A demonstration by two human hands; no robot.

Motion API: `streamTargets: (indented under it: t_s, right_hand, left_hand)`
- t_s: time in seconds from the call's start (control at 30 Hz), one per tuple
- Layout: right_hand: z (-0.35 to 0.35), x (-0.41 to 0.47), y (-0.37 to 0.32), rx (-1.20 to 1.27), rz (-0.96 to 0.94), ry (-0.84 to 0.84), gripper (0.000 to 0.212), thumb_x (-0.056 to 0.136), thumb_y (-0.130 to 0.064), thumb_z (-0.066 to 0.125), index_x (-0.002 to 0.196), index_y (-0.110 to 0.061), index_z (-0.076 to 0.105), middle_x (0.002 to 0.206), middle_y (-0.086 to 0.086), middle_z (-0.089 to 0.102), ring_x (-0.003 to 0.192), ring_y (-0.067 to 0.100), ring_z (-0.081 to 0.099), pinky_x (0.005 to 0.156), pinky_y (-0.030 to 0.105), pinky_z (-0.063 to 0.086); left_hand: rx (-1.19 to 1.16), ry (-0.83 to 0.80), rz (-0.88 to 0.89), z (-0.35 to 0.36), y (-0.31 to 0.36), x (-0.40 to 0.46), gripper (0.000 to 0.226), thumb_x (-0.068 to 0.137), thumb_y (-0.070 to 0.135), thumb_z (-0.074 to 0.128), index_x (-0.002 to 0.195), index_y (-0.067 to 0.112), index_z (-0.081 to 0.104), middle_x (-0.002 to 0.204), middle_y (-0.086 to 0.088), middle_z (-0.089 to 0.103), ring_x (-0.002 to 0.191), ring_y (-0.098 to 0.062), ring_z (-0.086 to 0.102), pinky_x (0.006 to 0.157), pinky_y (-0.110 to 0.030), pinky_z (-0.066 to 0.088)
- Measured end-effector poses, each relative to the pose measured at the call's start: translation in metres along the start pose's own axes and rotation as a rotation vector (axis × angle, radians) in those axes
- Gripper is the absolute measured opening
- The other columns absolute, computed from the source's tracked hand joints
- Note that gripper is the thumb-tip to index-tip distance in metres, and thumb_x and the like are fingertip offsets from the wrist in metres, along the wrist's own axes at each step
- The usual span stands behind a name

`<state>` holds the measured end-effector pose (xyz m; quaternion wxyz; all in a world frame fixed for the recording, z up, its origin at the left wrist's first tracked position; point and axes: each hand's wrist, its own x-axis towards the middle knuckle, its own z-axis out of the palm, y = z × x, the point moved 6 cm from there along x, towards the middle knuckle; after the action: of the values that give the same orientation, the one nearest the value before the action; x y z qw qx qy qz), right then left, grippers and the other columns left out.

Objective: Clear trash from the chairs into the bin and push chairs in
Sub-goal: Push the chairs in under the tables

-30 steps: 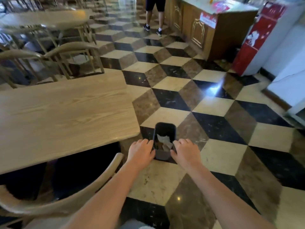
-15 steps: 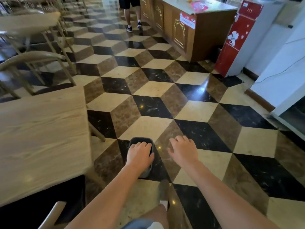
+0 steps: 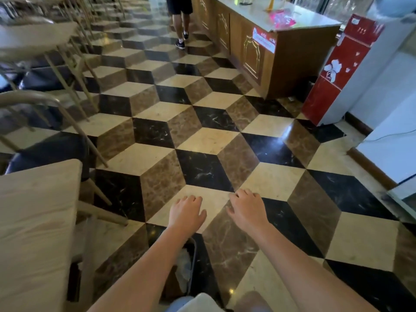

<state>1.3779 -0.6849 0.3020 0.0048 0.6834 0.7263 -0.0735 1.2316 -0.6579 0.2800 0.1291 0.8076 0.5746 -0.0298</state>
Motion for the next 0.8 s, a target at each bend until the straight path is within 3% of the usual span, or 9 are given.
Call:
streamTargets:
  t_s: [0.23, 0.43, 0.67, 0.8]
  right_hand:
    - [-0.001, 0.137, 0.041, 0.003, -0.120, -0.013, 0.038, 0.093, -0.038, 0.045, 0.125, -0.018, 0.049, 0.123, 0.006, 0.056, 0.114, 0.025, 0.048, 0.090, 0.037, 0.042]
    - [-0.033, 0.284, 0.071, -0.026, -0.311, 0.036, 0.034, 0.094, -0.037, 0.045, 0.121, -0.018, 0.052, 0.120, 0.005, 0.058, 0.111, 0.023, 0.050, 0.091, 0.036, 0.043]
    - [-0.056, 0.418, 0.053, -0.039, -0.535, -0.008, 0.034, 0.093, -0.036, 0.045, 0.120, -0.017, 0.052, 0.116, 0.006, 0.060, 0.106, 0.025, 0.053, 0.087, 0.038, 0.044]
    - [-0.051, 0.483, 0.032, -0.036, -0.621, -0.020, 0.035, 0.092, -0.037, 0.047, 0.120, -0.017, 0.054, 0.114, 0.006, 0.060, 0.104, 0.025, 0.054, 0.088, 0.038, 0.045]
  left_hand:
    - [-0.014, 0.079, -0.108, -0.015, -0.016, 0.117, 0.040, 0.093, 0.042, 0.044, 0.127, 0.022, 0.051, 0.125, 0.000, 0.060, 0.116, -0.020, 0.054, 0.099, -0.036, 0.043]
    - [-0.057, 0.162, -0.301, -0.056, -0.029, 0.233, 0.030, 0.091, 0.042, 0.051, 0.112, 0.023, 0.058, 0.107, 0.003, 0.065, 0.102, -0.016, 0.060, 0.091, -0.032, 0.048]
    - [-0.056, 0.211, -0.497, -0.096, -0.066, 0.317, 0.025, 0.086, 0.041, 0.055, 0.104, 0.023, 0.058, 0.099, 0.003, 0.064, 0.095, -0.017, 0.062, 0.085, -0.032, 0.047]
    - [-0.054, 0.222, -0.592, -0.107, -0.102, 0.365, 0.024, 0.086, 0.034, 0.058, 0.106, 0.021, 0.059, 0.106, 0.000, 0.066, 0.102, -0.020, 0.061, 0.092, -0.034, 0.047]
